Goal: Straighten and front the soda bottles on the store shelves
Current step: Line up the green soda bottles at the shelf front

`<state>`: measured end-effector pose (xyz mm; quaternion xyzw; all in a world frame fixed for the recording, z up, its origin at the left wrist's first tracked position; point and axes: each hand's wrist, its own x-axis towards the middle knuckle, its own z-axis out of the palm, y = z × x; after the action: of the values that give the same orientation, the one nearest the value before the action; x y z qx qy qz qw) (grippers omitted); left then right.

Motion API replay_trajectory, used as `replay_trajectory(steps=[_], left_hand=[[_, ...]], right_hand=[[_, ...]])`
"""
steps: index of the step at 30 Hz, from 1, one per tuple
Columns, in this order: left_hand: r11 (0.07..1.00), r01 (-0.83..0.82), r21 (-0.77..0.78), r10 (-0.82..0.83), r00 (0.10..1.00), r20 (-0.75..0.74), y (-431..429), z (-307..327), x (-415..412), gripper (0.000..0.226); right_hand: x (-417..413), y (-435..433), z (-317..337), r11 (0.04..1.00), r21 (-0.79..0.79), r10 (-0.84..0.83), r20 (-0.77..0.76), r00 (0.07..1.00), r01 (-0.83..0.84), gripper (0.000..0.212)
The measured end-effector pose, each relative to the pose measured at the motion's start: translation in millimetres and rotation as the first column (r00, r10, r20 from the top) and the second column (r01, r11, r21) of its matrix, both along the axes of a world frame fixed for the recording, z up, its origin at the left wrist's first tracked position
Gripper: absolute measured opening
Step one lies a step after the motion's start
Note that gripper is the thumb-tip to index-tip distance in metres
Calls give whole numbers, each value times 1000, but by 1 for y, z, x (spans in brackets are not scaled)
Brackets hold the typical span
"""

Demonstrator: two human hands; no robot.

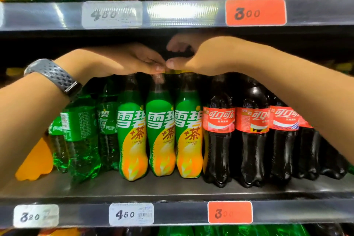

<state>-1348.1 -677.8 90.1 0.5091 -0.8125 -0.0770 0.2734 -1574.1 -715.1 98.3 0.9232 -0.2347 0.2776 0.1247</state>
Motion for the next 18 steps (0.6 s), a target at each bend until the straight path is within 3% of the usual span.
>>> replay_trajectory(steps=[3,6,10,15,18], left_hand=[[1000,0,-2,0,1000,12,6,0,-1,47],[996,-85,-28,86,994,67,12,0,-2,53],[965,-227,-131,247,955,163,19,-3,0,57],[960,-242,-143,241,970,-30,24,-9,-3,60],[945,-286,-157,295,955,35,15,-2,-14,63]], right_hand=[[19,2,0,989,-93,-129,-185,974,113,52],[22,-5,-1,969,-113,-241,-248,938,219,49],[12,-16,2,981,55,-174,-153,973,184,44],[6,-24,-3,956,271,-90,-97,991,113,29],[7,-25,-6,943,325,-53,-53,997,67,27]])
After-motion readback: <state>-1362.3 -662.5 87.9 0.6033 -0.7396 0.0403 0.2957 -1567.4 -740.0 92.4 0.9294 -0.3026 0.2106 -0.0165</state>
